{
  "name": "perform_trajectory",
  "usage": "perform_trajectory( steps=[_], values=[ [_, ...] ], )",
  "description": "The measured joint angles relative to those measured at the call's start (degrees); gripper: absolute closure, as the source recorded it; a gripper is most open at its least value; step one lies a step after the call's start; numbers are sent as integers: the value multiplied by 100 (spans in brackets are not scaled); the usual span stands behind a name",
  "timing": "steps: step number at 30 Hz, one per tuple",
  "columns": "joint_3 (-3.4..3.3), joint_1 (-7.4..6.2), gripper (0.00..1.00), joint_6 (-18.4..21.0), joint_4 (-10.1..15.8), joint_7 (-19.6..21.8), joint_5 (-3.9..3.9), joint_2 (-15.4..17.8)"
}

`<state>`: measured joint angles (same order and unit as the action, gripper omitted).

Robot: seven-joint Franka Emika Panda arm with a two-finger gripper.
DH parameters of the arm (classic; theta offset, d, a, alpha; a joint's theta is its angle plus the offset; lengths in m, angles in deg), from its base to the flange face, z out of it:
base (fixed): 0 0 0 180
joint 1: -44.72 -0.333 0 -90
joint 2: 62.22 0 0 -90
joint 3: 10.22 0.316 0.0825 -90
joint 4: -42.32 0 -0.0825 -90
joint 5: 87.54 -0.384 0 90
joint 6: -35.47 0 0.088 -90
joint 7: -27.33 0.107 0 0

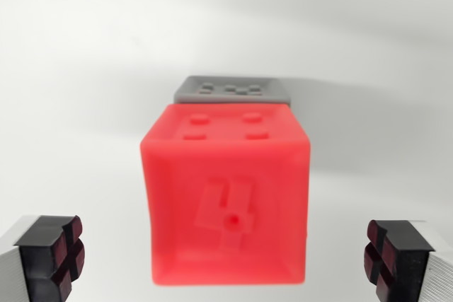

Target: Destack cube

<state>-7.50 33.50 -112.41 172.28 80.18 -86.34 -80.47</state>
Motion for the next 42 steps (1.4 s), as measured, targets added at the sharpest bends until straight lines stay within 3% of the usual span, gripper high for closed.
perform_trajectory(
  steps=[8,21,22,42],
  values=[
    [-18,-9,0,-332,-7,21,32,-342],
    [-42,-32,0,-589,-43,39,51,-630],
    [-44,-34,100,-594,-44,39,51,-637],
    [-47,-36,100,-600,-50,40,51,-641]
  ],
)
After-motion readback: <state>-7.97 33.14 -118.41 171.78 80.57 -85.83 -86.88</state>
